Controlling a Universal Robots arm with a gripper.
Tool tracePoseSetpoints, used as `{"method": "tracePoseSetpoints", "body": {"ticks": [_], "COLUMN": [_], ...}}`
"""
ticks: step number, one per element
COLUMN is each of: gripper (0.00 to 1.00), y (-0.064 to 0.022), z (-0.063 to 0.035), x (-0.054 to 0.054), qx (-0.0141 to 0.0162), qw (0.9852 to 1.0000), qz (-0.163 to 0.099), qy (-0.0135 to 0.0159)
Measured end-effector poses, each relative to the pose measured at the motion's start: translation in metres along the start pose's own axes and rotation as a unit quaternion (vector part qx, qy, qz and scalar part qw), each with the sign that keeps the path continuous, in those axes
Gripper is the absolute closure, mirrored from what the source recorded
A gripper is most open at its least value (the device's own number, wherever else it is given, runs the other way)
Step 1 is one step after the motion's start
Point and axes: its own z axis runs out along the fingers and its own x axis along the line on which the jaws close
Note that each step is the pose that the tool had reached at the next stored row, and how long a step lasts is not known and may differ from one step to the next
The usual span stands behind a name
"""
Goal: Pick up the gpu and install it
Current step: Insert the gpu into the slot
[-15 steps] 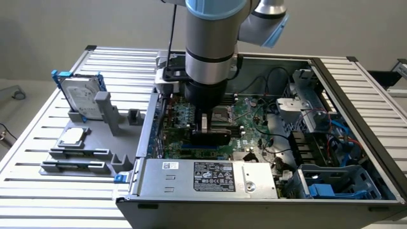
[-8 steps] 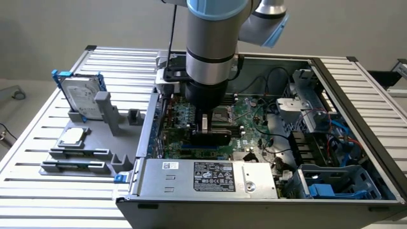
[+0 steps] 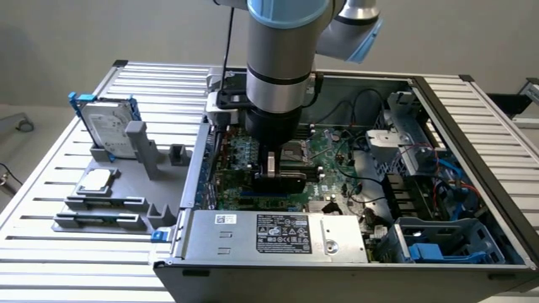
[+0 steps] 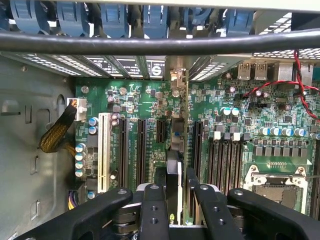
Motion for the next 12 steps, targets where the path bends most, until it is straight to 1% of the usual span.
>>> {"method": "tracePoseSetpoints", "body": {"ticks": [3, 7, 12], "gripper": [0.74, 0.74, 0.74], "y": [0.0000, 0.0000, 0.0000], "z": [0.0000, -0.0006, -0.0003], "x": [-0.0001, 0.0000, 0.0001], "qx": [0.0000, 0.0001, 0.0001], "qw": [1.0000, 1.0000, 1.0000], "qz": [0.000, 0.000, 0.000], "qy": [-0.0007, -0.0027, -0.0029]}}
